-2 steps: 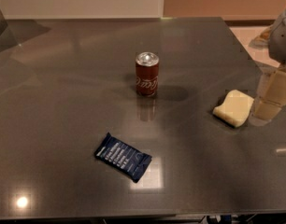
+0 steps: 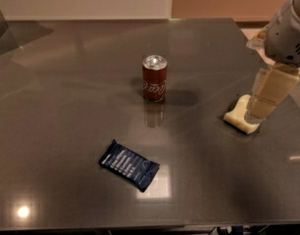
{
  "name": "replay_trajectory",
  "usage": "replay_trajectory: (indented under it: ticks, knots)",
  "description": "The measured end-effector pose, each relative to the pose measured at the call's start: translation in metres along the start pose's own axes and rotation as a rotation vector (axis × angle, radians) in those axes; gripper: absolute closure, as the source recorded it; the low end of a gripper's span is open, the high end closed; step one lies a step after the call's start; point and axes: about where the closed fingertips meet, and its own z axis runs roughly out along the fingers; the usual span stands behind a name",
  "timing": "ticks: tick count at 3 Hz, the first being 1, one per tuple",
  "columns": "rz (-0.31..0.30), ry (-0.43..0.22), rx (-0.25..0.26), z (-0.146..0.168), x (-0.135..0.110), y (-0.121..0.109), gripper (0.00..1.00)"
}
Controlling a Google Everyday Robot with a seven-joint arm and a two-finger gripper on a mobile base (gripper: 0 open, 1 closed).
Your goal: Move coke can near sponge
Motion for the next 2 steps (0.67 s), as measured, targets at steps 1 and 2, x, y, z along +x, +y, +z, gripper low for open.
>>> replay_trajectory:
  ticks: [1,2]
  knots:
    - [0.005,-0.064,-0.015,0.026,-0.029,-0.019,0.0]
    - [0.032,-0.141,-0.033,0.058,-0.058,-0.045,0.0]
